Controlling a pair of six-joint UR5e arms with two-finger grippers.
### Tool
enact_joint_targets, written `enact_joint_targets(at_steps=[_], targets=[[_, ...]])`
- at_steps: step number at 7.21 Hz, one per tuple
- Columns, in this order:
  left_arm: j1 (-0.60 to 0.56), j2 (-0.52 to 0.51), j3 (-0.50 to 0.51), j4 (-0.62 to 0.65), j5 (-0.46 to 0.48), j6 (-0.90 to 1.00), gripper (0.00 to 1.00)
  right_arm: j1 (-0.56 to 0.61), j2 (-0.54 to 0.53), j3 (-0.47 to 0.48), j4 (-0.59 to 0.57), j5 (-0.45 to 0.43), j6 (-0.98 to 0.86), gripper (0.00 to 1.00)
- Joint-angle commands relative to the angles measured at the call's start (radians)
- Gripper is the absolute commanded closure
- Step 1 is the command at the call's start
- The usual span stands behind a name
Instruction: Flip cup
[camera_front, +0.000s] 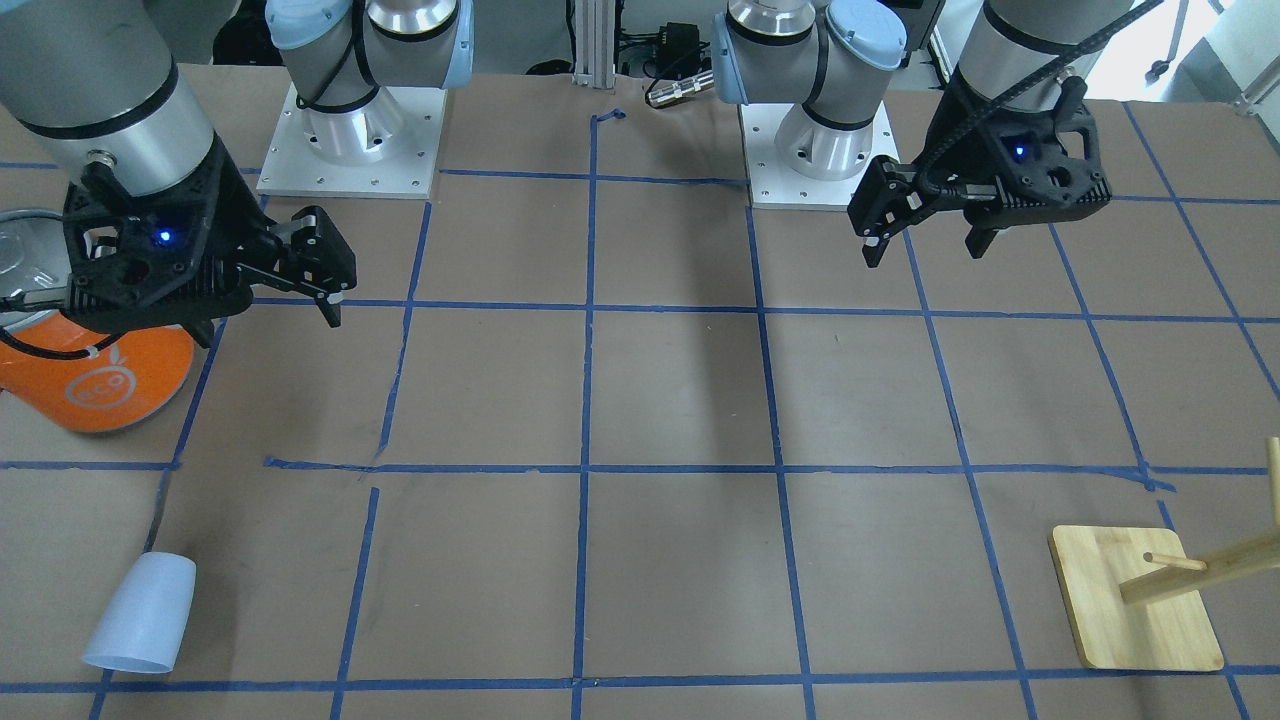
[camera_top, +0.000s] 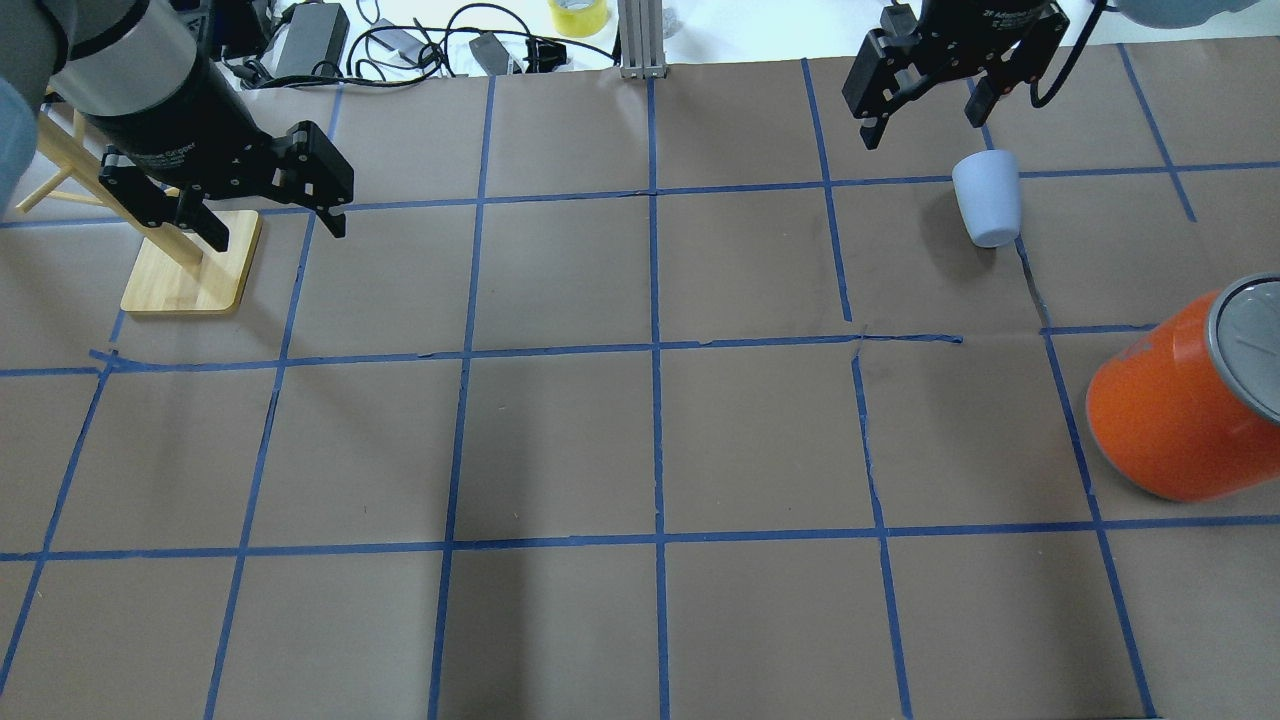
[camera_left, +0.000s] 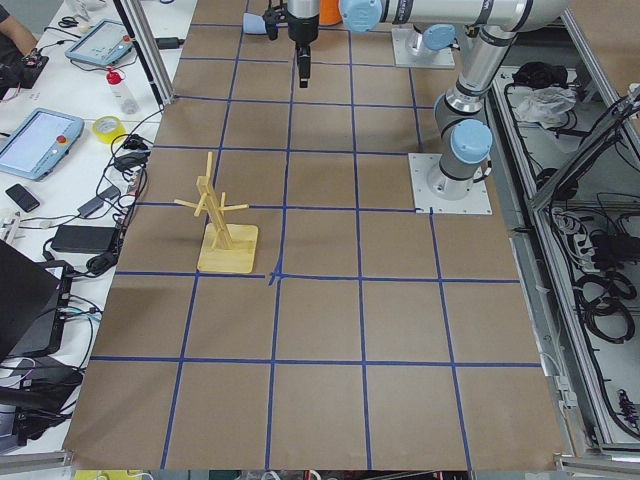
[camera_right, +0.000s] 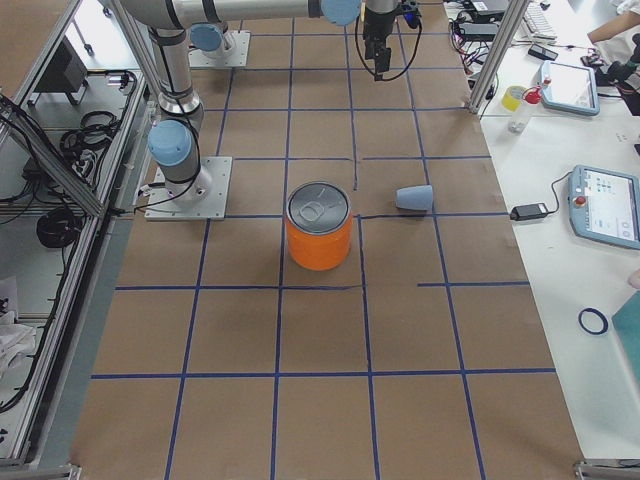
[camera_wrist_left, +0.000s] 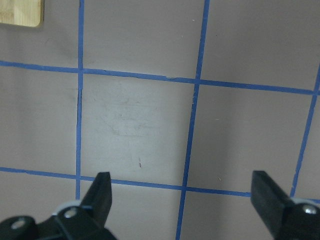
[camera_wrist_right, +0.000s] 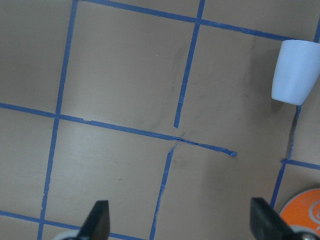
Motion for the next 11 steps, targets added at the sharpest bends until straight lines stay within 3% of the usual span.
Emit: enact_joint_targets(at_steps=[1,5,7,8,11], targets=[[0.000,0.000,-0.001,0.002,0.005,0.000,0.00,0.000,-0.002,0.003,0.002,-0.002,0.000,0.00],[0.000,0.000,-0.003,0.002,0.005,0.000,0.00,-0.046,0.006,0.006,-0.010,-0.004,-0.003,0.00],[0.000,0.000,-0.003,0.002,0.005,0.000,0.00,-0.177,0.027,0.006,-0.015,0.015,-0.003,0.00],[0.000,0.000,-0.003,0.002,0.005,0.000,0.00,-0.225,0.117,-0.008,-0.058,0.016,-0.003,0.00],[0.000,-0.001,-0.003,0.002,0.005,0.001,0.00,-0.279,0.349,-0.005,-0.363,0.007,-0.006,0.00]])
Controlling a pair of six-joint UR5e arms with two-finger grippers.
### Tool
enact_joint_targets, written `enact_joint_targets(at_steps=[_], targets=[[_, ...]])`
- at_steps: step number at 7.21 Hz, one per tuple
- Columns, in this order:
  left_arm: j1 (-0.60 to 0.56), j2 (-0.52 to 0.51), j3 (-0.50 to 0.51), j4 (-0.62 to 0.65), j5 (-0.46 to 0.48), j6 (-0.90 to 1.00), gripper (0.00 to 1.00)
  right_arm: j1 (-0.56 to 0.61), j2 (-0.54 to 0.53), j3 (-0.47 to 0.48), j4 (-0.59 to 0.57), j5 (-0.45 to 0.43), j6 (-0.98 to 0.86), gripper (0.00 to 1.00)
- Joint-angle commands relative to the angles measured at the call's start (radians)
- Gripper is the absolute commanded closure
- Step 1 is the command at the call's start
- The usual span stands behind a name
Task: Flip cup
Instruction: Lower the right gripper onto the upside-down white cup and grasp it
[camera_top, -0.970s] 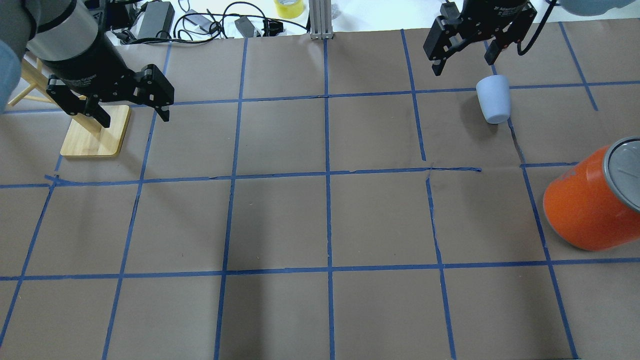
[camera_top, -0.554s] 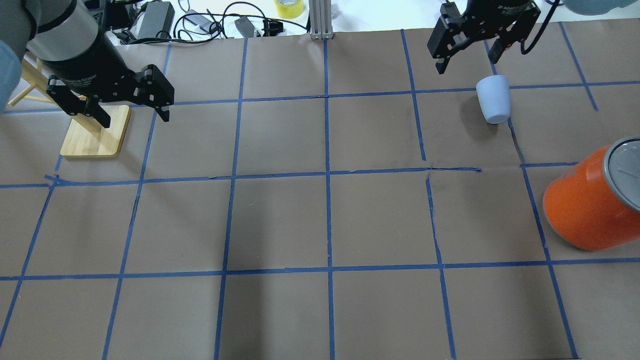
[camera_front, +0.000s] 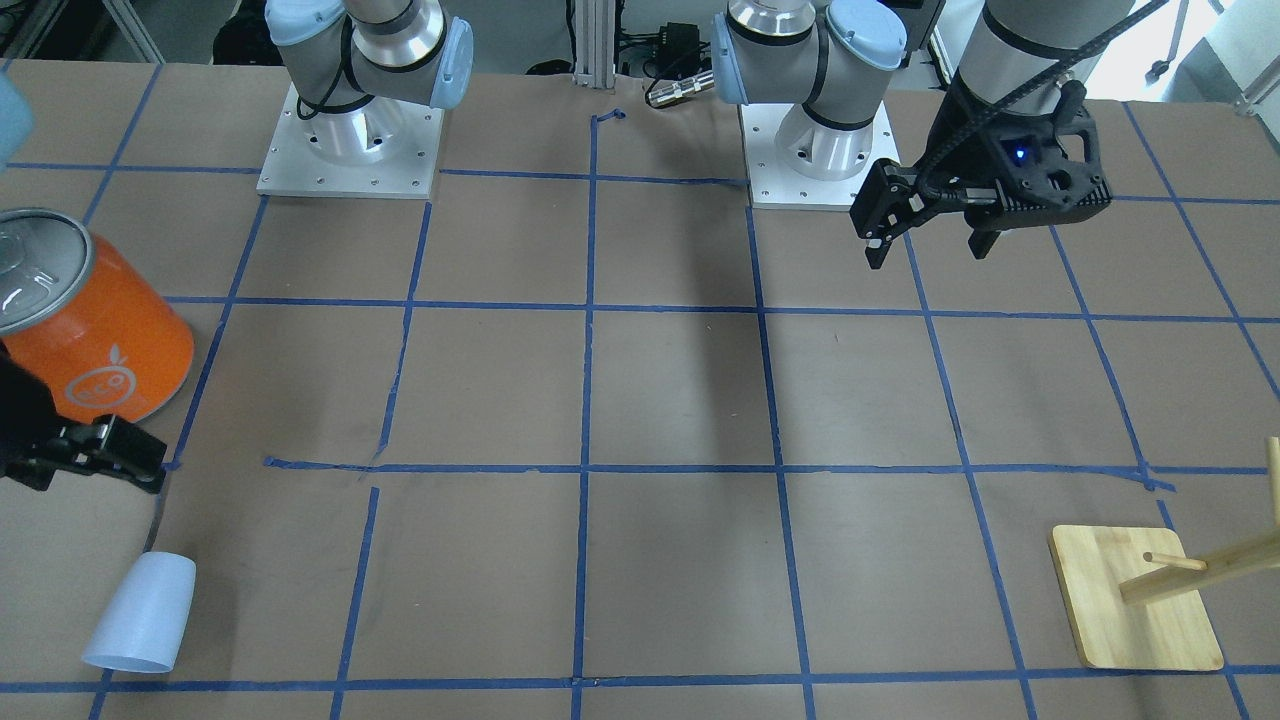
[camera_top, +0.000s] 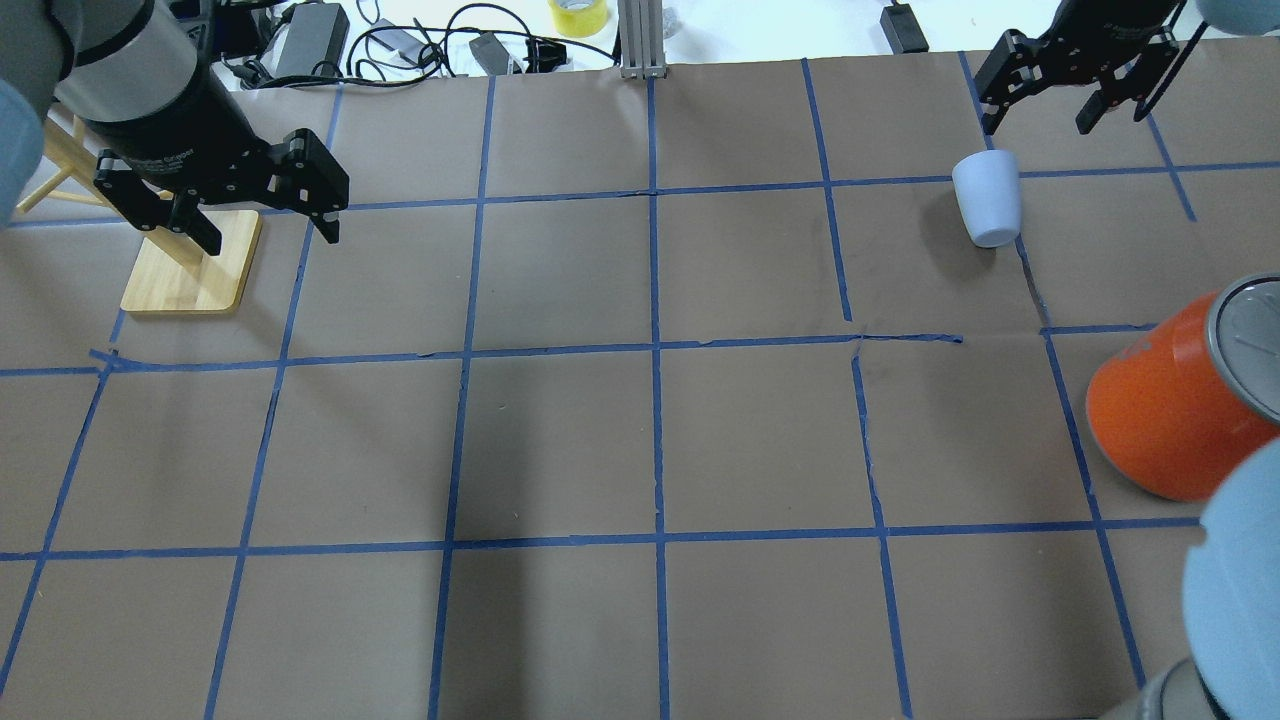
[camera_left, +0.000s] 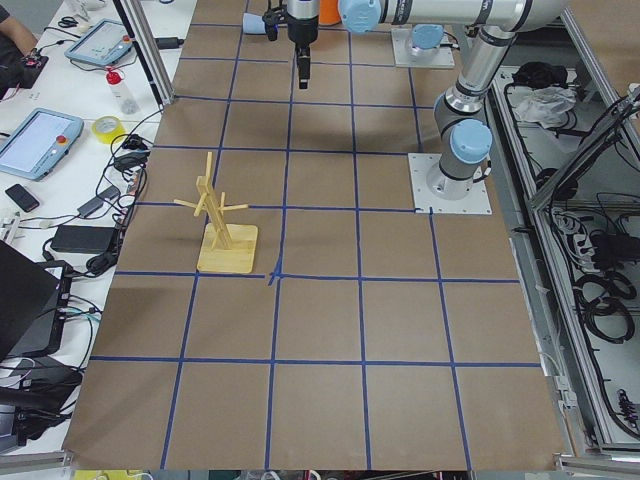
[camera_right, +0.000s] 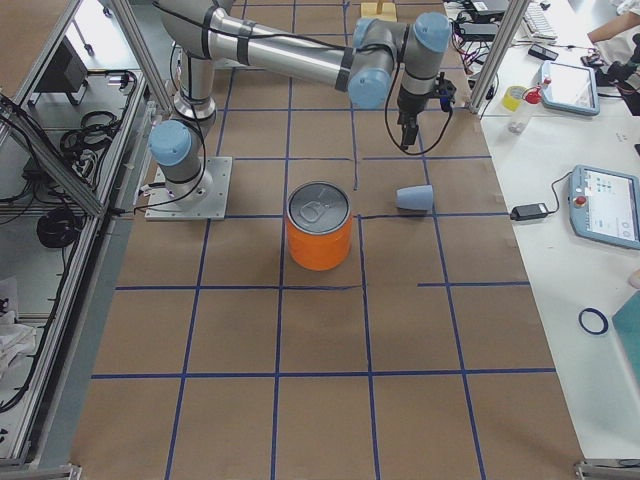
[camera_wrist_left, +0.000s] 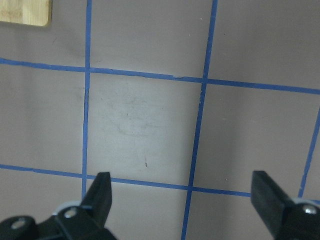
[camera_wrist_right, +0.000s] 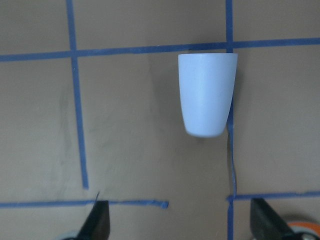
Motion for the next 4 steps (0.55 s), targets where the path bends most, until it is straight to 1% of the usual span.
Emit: enact_joint_targets(at_steps=[1,4], targets=[[0.000,0.000,0.000,0.000,0.000,0.001,0.00,-0.022,0.155,0.004,-0.200,0.004,-0.001,0.00],[0.003,-0.002,0.000,0.002,0.000,0.001,0.00,-0.022,0.263,0.005,-0.343,0.007,0.001,0.00]])
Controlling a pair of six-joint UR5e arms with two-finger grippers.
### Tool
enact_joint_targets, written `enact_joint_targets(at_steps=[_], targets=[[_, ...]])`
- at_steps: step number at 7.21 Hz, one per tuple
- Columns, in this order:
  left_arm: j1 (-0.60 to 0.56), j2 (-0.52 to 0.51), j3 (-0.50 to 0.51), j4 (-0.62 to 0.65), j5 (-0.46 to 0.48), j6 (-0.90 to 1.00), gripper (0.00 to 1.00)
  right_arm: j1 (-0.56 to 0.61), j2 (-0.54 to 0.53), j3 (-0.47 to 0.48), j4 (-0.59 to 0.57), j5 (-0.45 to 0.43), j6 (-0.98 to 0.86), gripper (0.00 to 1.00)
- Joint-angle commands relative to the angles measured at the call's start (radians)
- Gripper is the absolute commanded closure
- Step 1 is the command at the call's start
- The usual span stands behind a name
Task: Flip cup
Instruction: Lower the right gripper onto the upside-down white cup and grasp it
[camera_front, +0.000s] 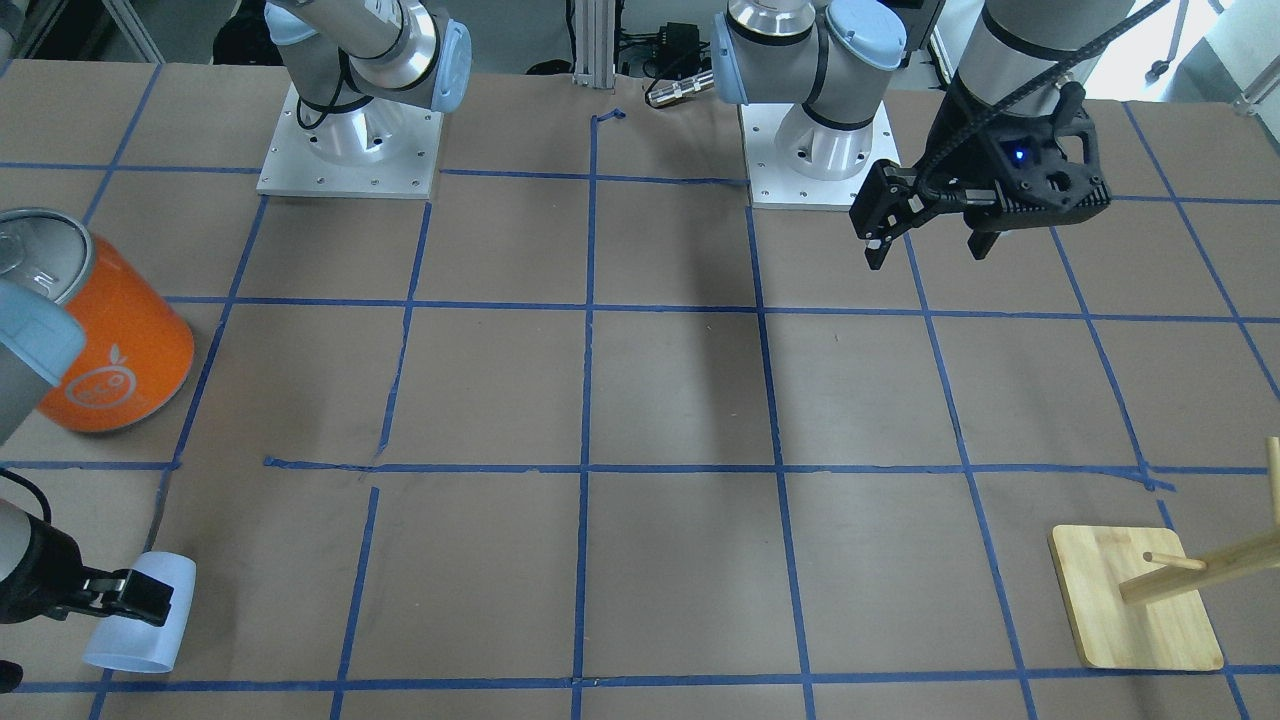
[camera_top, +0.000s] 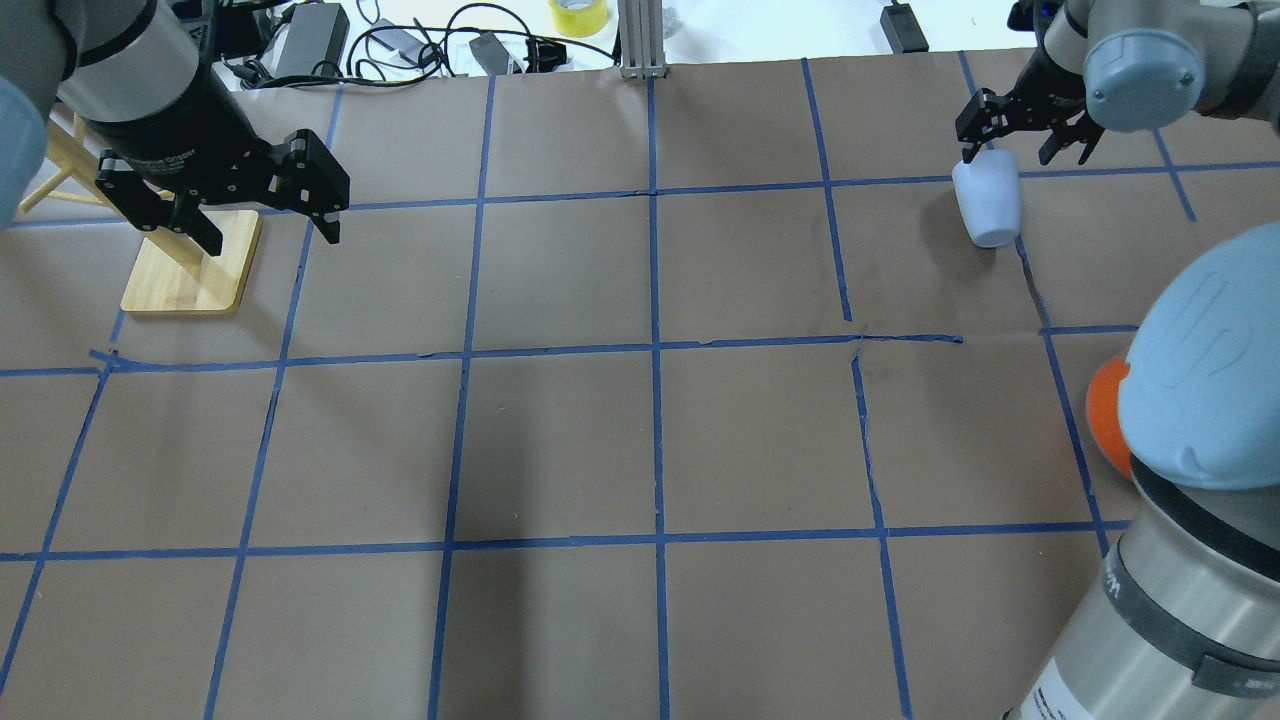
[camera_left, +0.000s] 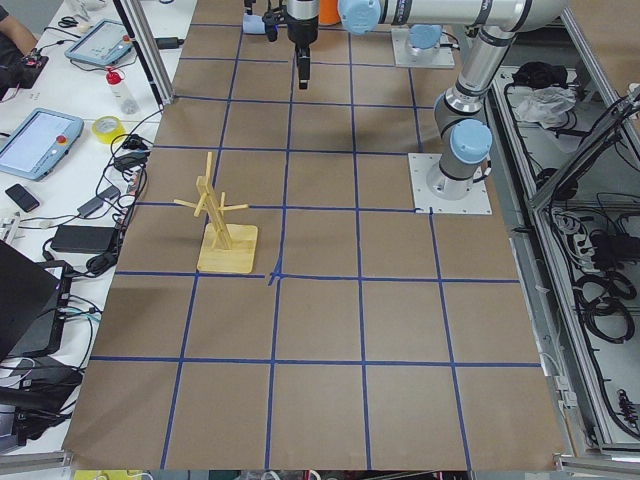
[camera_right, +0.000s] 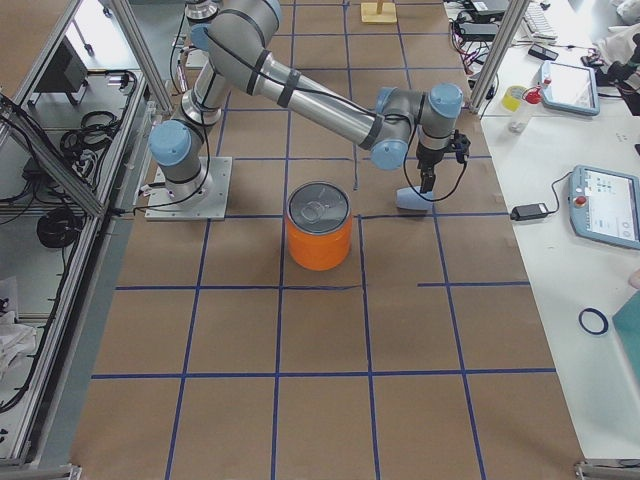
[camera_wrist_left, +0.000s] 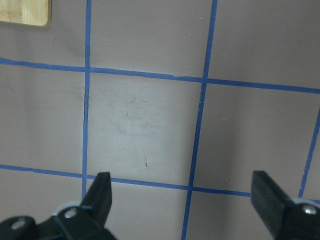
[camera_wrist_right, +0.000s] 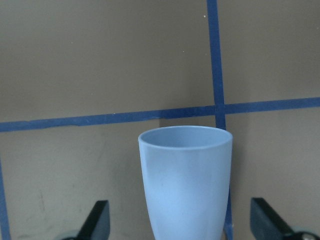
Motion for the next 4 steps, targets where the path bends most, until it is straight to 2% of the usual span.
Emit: enact_joint_targets(at_steps=[1,4], targets=[[0.002,-0.004,-0.001,0.000,0.000,0.001,0.00,-0.001,0.061,0.003,-0.061,-0.002,-0.002,0.00],[0.002,-0.002,-0.001,0.000,0.000,0.001,0.00,-0.001,0.082,0.010,-0.065,0.000,-0.002,0.00]])
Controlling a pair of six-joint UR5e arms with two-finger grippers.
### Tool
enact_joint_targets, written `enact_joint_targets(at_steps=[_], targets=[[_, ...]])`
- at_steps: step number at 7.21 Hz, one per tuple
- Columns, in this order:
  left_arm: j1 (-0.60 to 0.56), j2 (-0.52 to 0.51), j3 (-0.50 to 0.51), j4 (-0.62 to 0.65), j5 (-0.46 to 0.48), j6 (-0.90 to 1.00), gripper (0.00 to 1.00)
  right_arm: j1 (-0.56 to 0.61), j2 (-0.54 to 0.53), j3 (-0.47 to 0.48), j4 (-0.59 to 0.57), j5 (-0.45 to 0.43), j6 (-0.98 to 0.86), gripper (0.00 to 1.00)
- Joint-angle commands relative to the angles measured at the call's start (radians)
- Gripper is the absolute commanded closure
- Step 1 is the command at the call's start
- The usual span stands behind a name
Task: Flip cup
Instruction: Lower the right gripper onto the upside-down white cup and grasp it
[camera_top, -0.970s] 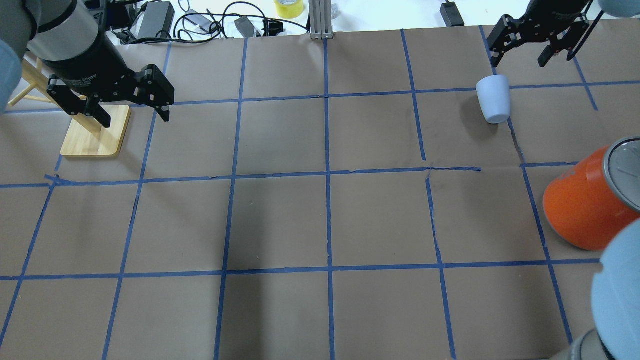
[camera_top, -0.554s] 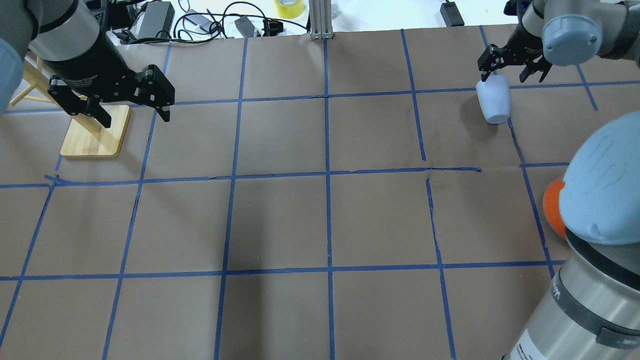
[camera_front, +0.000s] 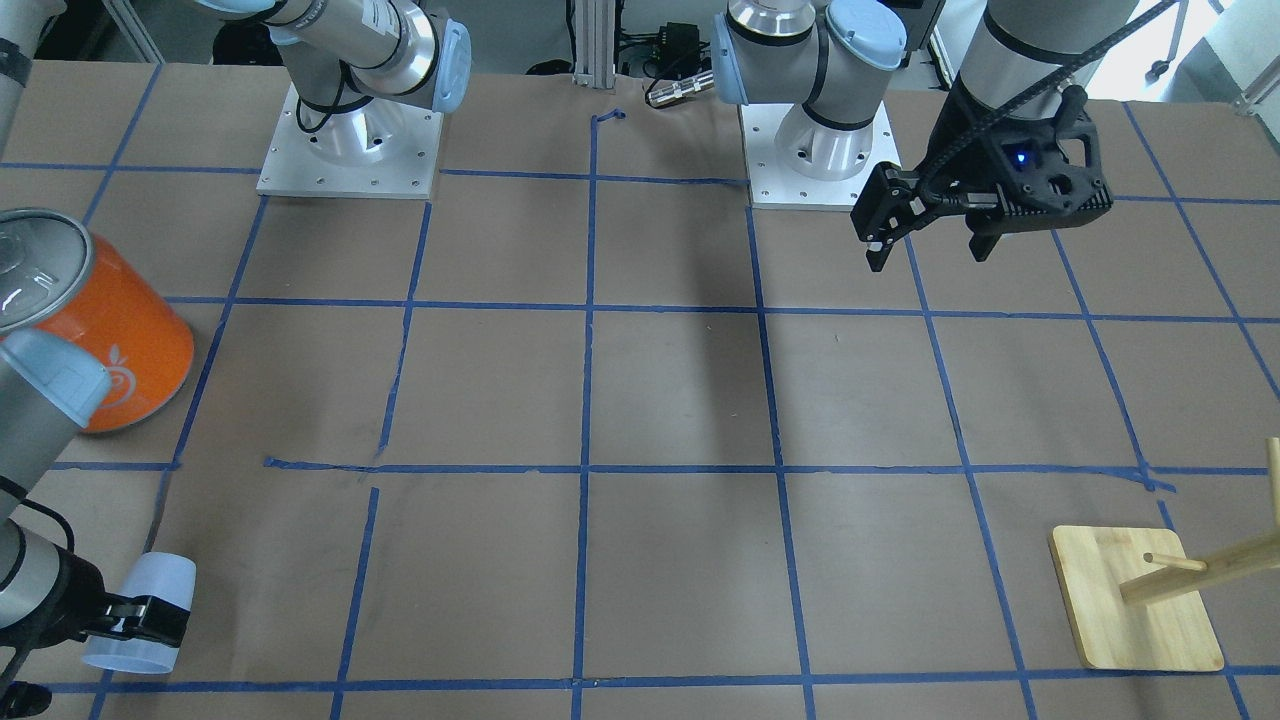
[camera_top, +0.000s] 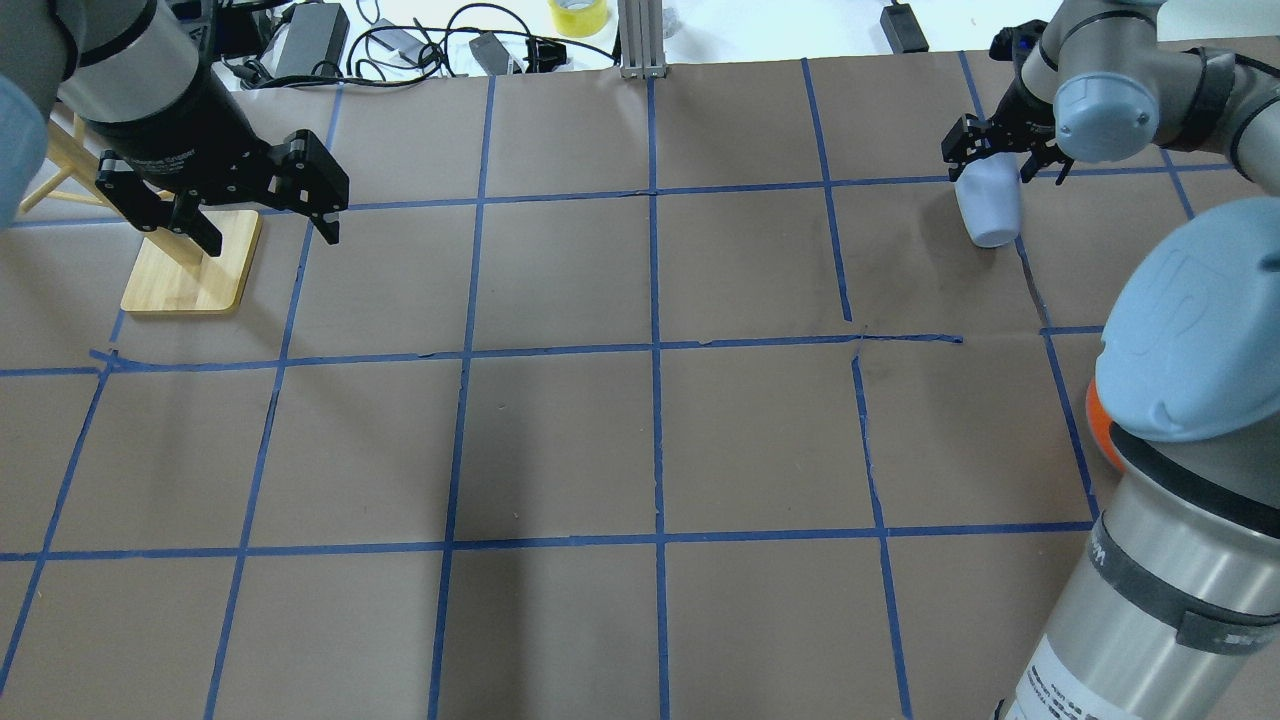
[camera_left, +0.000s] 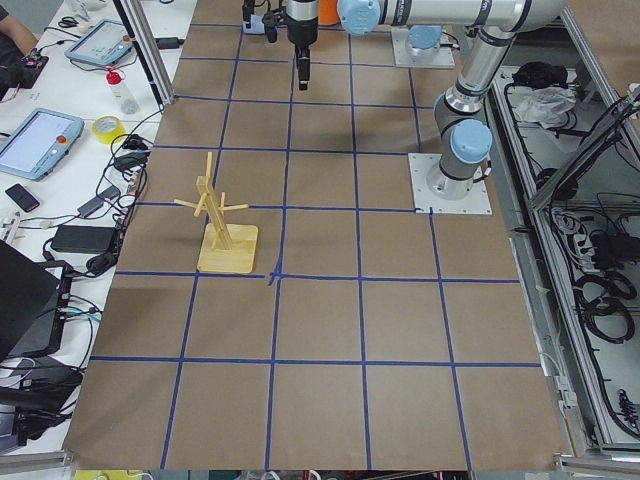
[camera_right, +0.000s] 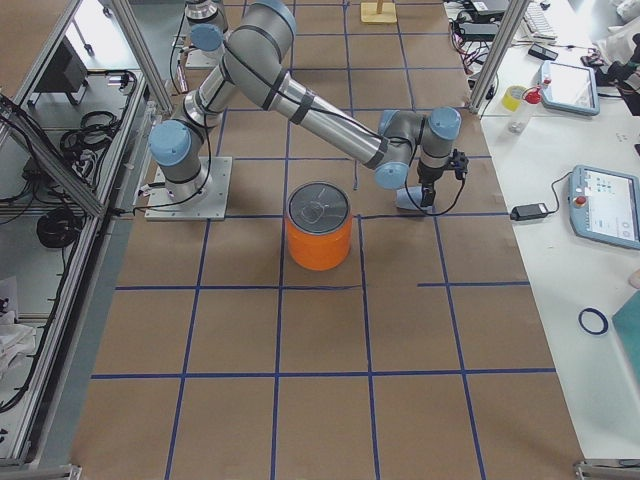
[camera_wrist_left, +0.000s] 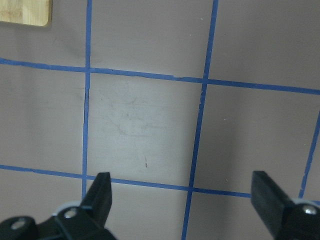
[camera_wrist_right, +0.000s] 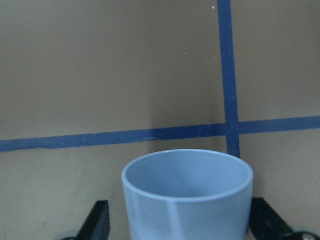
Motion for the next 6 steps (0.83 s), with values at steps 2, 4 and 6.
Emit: enact_joint_targets(at_steps=[2,4,6], targets=[[0.000,0.003,0.001,0.001,0.000,-0.002,0.00,0.000,0.016,0.007,-0.044,-0.014,-0.003,0.22],[0.000,0.003,0.000,0.001,0.002,-0.002,0.00,0.003,-0.002,0.005,-0.029,-0.014,-0.047,0.88],[-0.001,0.003,0.001,0.001,0.000,-0.002,0.00,0.043,-0.083,0.002,-0.012,0.016,-0.178,0.95]])
